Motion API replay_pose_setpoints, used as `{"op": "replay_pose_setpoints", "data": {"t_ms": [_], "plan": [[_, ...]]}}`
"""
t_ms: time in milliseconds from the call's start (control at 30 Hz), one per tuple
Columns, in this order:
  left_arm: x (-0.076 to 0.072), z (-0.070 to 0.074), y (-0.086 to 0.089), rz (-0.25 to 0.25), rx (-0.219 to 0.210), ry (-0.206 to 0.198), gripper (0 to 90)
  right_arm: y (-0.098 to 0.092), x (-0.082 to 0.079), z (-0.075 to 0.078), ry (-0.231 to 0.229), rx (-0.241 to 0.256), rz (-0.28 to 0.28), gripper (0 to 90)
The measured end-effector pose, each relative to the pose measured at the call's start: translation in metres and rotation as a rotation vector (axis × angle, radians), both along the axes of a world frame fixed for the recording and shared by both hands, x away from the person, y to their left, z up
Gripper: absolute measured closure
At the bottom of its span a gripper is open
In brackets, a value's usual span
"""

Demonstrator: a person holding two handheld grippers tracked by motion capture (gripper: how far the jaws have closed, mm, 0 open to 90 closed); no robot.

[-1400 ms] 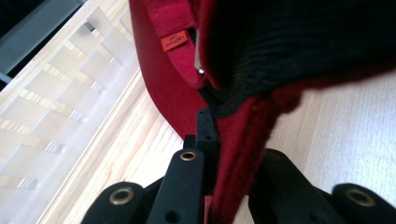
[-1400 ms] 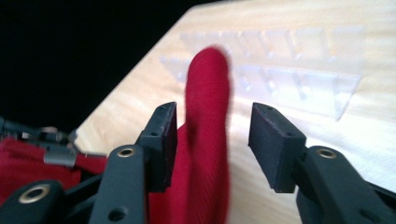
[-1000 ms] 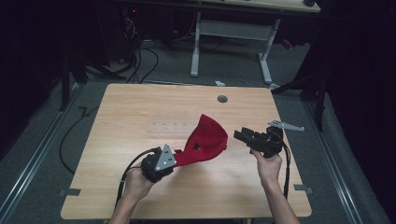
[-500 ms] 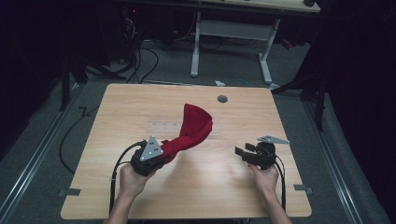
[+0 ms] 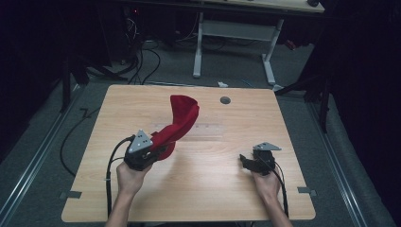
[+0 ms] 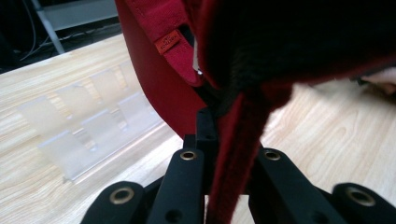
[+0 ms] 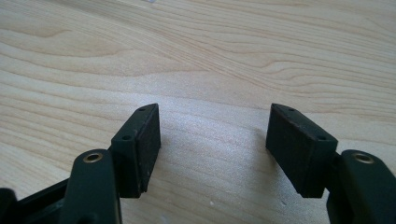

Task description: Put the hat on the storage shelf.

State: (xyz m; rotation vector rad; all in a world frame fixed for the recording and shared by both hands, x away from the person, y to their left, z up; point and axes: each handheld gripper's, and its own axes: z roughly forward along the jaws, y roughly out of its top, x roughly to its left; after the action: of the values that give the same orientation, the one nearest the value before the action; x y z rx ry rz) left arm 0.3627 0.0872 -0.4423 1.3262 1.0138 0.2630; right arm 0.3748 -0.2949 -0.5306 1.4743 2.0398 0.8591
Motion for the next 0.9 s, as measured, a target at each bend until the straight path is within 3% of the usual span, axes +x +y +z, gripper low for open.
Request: {"op": "replay_pose_setpoints", "data": {"t_ms": [500,567,733,900], "plan": [[0.026,0.011,0.016,0.095,-0.08,0.015,85.6,0.0,0.0,0.0,-0.001,0.0,0.002,35.3],[0.03,0.012,0.018,0.108,-0.075,0.008,85.6,0.0,0.0,0.0,-0.001,0.0,0.002,35.2],[0.041,0.021,0.023,0.133,-0.122,0.006,85.6,0.0,0.0,0.0,0.0,0.001,0.001,35.2],[0.053,0.027,0.022,0.156,-0.122,-0.016,85.6,0.0,0.0,0.0,-0.001,0.0,0.002,35.1]]}}
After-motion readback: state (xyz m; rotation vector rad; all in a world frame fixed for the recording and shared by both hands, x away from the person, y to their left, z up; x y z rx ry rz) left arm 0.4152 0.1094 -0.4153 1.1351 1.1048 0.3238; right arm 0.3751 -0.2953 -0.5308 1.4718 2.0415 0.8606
